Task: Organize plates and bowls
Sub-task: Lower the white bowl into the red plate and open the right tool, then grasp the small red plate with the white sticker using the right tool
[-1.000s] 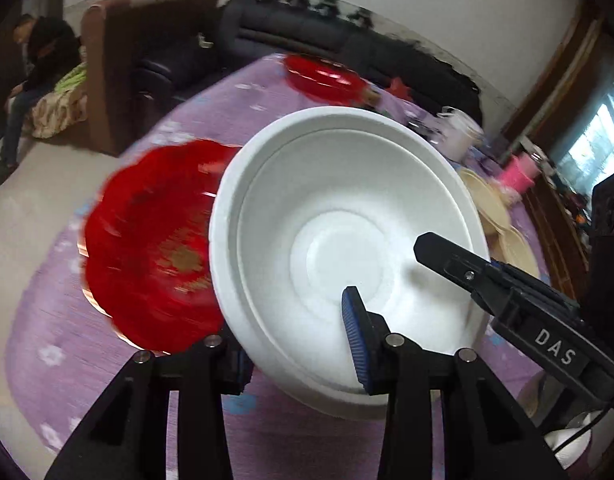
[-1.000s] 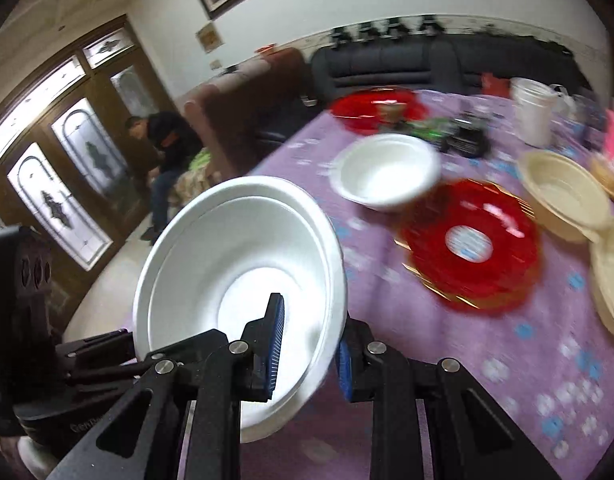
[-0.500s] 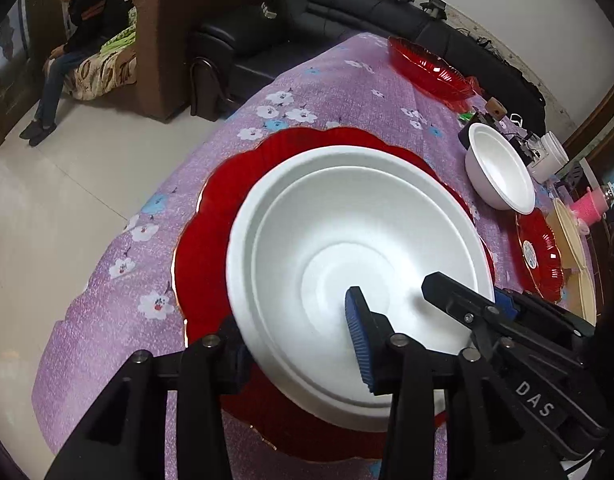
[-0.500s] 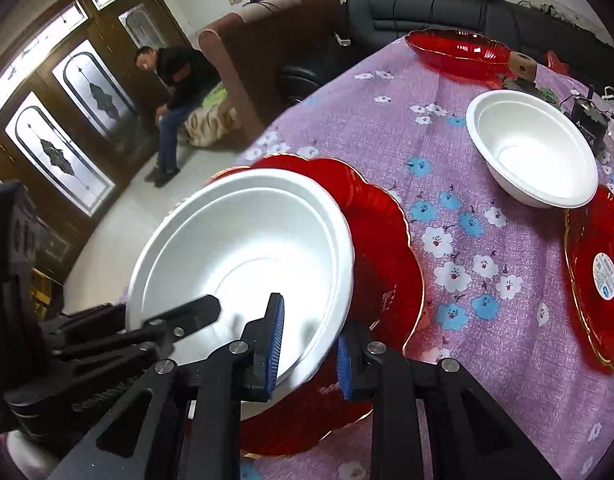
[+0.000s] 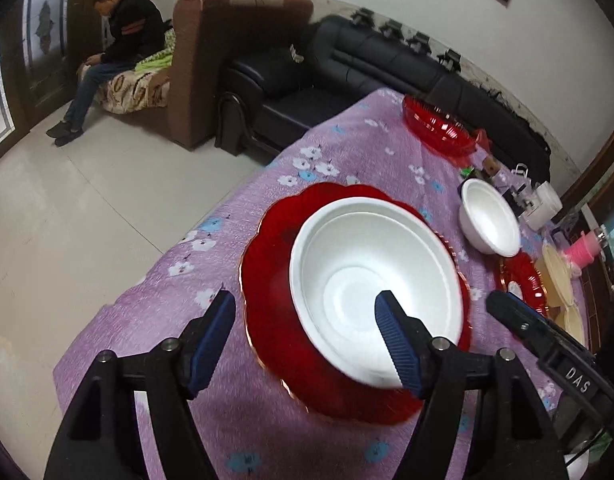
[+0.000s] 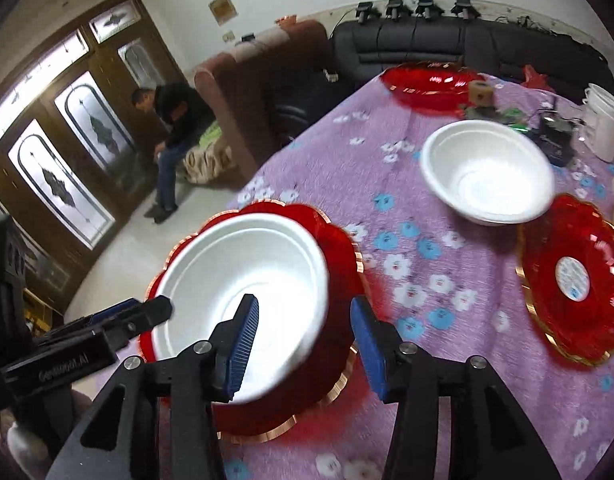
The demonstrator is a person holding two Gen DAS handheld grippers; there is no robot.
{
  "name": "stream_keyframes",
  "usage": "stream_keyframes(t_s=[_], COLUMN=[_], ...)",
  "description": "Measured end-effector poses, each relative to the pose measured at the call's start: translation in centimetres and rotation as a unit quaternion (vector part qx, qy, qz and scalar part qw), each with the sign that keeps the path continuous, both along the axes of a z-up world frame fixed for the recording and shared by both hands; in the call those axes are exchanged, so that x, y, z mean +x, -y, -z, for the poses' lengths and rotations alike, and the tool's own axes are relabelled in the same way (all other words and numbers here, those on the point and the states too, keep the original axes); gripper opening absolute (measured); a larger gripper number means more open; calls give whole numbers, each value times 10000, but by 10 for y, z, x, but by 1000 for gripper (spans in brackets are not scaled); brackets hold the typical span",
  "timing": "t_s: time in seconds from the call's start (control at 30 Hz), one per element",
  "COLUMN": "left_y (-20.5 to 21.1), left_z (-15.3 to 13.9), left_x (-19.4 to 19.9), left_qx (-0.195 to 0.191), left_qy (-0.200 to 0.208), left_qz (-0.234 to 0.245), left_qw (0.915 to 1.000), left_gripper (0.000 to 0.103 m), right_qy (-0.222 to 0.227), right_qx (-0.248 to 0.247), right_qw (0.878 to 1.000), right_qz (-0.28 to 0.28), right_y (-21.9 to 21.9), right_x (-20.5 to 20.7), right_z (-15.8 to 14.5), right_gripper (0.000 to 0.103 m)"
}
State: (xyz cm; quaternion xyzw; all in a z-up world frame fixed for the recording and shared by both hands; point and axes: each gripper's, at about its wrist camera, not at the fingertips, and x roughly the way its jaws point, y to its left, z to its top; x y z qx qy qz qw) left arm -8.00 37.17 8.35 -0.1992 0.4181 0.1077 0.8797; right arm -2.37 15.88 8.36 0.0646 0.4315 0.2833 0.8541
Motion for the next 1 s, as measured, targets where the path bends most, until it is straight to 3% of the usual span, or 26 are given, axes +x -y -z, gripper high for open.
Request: stream_keyframes(t_s=[0.13,0.27,0.43,0.5,0.73,0.8,0.87,1.0], left_y=[28,69,116,128,147,147,145,148], left_z=[-19,-21,-12,-8,-8,-9,-11,-10], left_x=[-26,-38,-37,-37,-47,-49,-51,-47], left_qx=[-142,-319,-421,-418,-166,-104,-59,-26], left_qy=[384,565,456,389,290,281,267,230], left_qz=[269,761,1373,1530,1752,1737,1730,1758], left_qw=[9988,9950,9886,9866,9840,9843,9845,9842], left_gripper=[79,81,81,81,81,81,81,81], right_qy=[104,50,-635,-738,-776,-899,-1126,-1301], right_qx=[134,44,428,578,378,526,694,939], right_qw=[9990,9933,9758,9720,9626,9599,9560,9581], right_qz=[412,1154,2047,2156,2568,2604,2618,2371], right_y=[62,144,228,241,231,234,235,246], right_x=[-18,-31,-26,-15,36,49,53,39], right_z=[-11,-1,31,38,49,59,66,70], right_gripper=[61,61,61,61,61,52,17,13])
